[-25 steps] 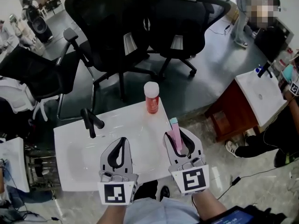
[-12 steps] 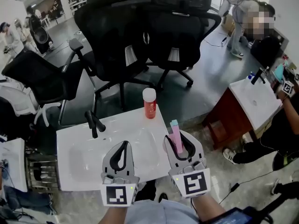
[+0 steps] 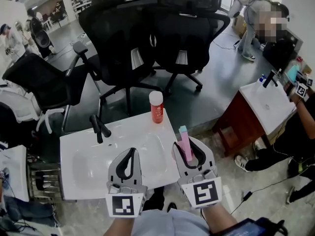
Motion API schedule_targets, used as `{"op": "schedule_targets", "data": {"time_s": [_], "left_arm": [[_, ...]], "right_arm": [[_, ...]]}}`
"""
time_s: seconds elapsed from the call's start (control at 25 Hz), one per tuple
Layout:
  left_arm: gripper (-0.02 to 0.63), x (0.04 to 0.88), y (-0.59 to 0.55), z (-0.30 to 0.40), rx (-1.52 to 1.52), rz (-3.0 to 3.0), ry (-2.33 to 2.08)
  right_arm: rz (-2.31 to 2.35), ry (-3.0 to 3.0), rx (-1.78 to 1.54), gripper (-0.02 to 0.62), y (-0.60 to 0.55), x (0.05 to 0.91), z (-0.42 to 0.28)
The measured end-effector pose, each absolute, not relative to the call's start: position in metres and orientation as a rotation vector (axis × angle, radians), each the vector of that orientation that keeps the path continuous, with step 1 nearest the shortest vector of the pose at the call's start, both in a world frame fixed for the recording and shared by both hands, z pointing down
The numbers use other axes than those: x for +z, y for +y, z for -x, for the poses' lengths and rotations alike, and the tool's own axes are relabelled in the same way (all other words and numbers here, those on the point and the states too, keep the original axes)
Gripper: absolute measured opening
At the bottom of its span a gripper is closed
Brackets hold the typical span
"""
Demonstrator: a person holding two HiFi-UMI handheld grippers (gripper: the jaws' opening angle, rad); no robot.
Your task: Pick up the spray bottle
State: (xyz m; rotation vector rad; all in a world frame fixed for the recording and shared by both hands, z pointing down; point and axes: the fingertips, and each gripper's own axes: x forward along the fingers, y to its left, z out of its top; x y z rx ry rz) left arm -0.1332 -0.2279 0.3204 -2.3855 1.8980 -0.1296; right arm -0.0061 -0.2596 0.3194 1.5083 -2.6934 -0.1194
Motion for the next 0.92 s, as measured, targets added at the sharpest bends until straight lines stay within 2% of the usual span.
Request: {"op": "schedule_targets", "data": {"time_s": [0.92], "left_arm": [[0.017, 0.3221, -0.2271, 0.1328, -0.139, 2.392, 1.876]], "right_arm": [[-1.511, -2.708, -0.122, 0.143, -0.257, 0.3195, 0.0089]]}}
